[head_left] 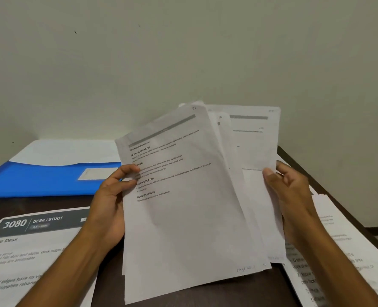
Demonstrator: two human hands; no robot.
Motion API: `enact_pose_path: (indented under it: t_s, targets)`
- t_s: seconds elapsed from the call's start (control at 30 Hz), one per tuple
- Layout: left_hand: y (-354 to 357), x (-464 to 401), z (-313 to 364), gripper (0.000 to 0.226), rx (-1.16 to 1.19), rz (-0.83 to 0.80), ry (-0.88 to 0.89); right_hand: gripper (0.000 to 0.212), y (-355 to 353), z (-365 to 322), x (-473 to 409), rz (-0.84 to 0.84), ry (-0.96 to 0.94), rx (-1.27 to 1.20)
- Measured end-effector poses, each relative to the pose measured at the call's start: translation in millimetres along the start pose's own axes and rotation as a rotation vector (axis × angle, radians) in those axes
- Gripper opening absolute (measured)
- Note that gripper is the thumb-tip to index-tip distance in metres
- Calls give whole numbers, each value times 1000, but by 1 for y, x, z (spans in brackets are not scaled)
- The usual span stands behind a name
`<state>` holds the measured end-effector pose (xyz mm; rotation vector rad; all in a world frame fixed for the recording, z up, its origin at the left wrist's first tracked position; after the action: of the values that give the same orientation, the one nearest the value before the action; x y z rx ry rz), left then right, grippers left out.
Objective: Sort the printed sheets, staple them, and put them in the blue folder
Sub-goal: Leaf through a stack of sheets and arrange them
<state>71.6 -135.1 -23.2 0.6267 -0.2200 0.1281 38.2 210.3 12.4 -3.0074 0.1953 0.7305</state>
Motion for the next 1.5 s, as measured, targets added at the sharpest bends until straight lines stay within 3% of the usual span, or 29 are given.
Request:
enact_pose_path:
  t_s: [0.33,0.5,1.2,1.37,1.5]
  targets:
    - [2,2,-4,21,21,-28,-25,23,7,1,1,-51,-19,7]
    - [2,3,-5,33,58,-58,-48,25,13,-1,4,-82,-9,-48]
    - [6,3,-9,39,6,-41,-52,26,49,3,24,-241,53,-85]
    - [5,2,-8,34,-1,-28,-25,40,42,11,21,-127,133,32]
    - [4,0,-8,32,-20,-16,-10,37,42,-1,18,-197,-88,275]
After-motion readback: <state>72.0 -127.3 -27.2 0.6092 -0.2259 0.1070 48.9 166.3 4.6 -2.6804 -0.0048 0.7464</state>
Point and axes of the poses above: each hand's wrist, its own x-axis away from the middle knuckle, its own y-axis out of the palm, z = x × y, the point moved 7 cm from there along -x, towards the middle knuckle, and after that the axes turned 13 degrees about -y, right-handed, at the moved point
